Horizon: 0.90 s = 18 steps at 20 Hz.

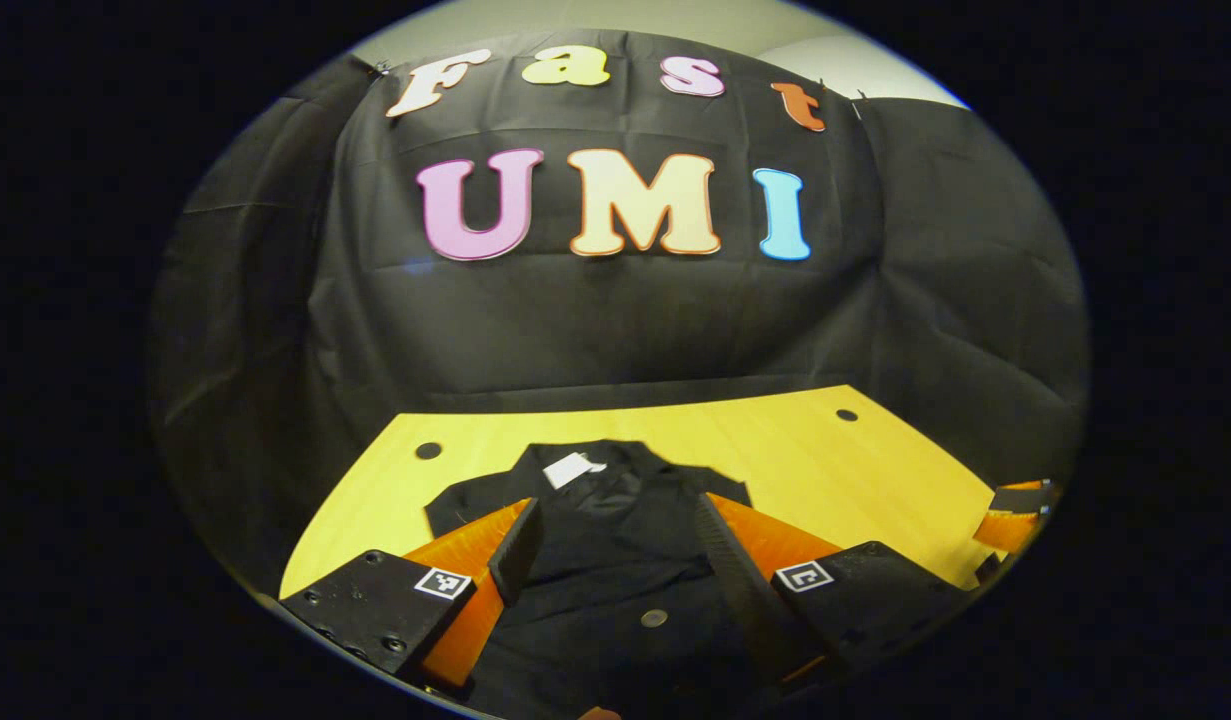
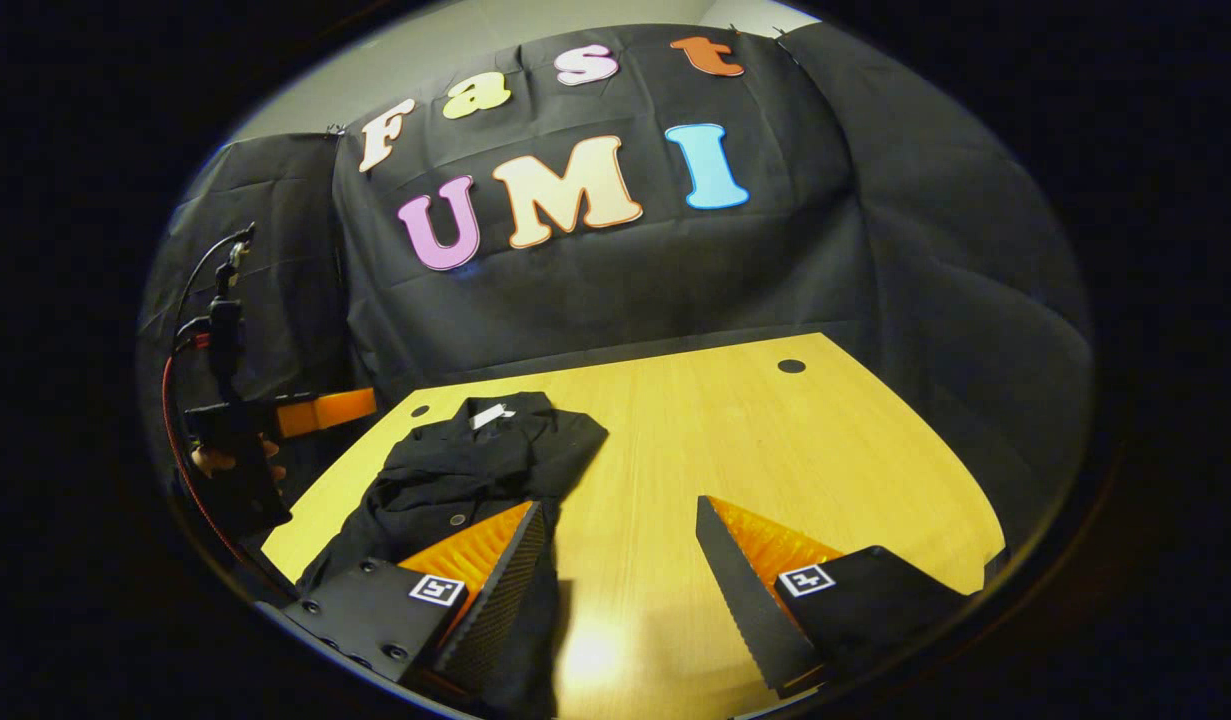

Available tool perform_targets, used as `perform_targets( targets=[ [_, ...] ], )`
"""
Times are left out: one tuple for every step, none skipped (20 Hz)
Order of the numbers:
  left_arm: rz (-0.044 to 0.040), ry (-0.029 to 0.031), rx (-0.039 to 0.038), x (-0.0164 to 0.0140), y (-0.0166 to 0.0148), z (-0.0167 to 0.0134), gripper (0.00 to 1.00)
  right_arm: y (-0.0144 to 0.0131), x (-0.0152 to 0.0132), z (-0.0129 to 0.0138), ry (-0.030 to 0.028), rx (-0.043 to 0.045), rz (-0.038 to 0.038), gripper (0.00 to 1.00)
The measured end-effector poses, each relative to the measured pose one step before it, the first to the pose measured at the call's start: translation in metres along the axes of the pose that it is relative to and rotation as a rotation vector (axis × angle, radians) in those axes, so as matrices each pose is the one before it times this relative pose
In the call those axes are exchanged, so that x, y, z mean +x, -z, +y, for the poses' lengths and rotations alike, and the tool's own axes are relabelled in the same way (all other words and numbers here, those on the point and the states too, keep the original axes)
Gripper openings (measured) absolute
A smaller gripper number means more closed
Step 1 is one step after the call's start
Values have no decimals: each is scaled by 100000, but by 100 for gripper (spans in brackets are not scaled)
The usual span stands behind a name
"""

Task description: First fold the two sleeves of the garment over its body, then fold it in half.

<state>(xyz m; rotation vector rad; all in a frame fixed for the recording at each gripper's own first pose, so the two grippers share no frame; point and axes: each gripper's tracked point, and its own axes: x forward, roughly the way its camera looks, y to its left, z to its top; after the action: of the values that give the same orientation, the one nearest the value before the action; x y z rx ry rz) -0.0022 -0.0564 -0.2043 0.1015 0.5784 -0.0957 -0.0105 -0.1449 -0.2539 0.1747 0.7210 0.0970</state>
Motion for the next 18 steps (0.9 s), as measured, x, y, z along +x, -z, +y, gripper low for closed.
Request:
perform_targets(
  targets=[
    [1278,-1774,519,-1200,969,1337,95,873,-204,877,-482,-818,1016,98],
    [2357,-1305,-39,-1134,1357,1208,95,718,-1,859,-314,-365,1667,98],
    [2073,-707,-566,-965,1250,985,94,892,-323,950,-971,201,1586,98],
    [2213,-981,-1084,-917,1304,1075,95,674,-239,965,-633,-82,795,98],
    [2505,-889,-1095,-788,1299,960,94,656,-55,625,23,-717,738,98],
    [1884,-702,-1150,-741,1314,894,94,856,-113,399,537,-1040,1373,98],
    [1628,-392,-900,-627,1112,831,94,1225,-117,324,872,-604,2031,98],
    [2477,-402,-478,-496,1519,644,95,963,-168,394,491,-44,1789,98],
    [2177,-680,-60,-413,1299,773,95,922,-211,542,-40,-180,1298,100],
    [1861,-868,-7,-400,1181,786,95,910,-97,320,430,-861,1565,98],
    [2078,-354,-397,-278,1171,603,95,957,-59,116,792,-1087,1721,98],
    [2605,-245,-514,-236,1433,426,95,817,102,197,499,-562,1587,98],
    [2694,-237,-343,-150,1299,411,95,762,34,210,393,-144,1313,98],
    [2515,-489,18,-48,1300,460,95,789,88,141,439,41,1781,98],
    [2310,-599,-46,-48,1182,495,95,830,178,156,368,-87,1449,98],
    [2372,-408,-221,-170,1255,473,95,945,246,98,776,-401,1863,98],
    [1910,-648,-226,-3,1026,407,95,797,167,33,579,-513,1923,98],
    [1901,-268,-381,-23,1151,403,95,845,198,8,849,-479,1927,98]
  ],
)
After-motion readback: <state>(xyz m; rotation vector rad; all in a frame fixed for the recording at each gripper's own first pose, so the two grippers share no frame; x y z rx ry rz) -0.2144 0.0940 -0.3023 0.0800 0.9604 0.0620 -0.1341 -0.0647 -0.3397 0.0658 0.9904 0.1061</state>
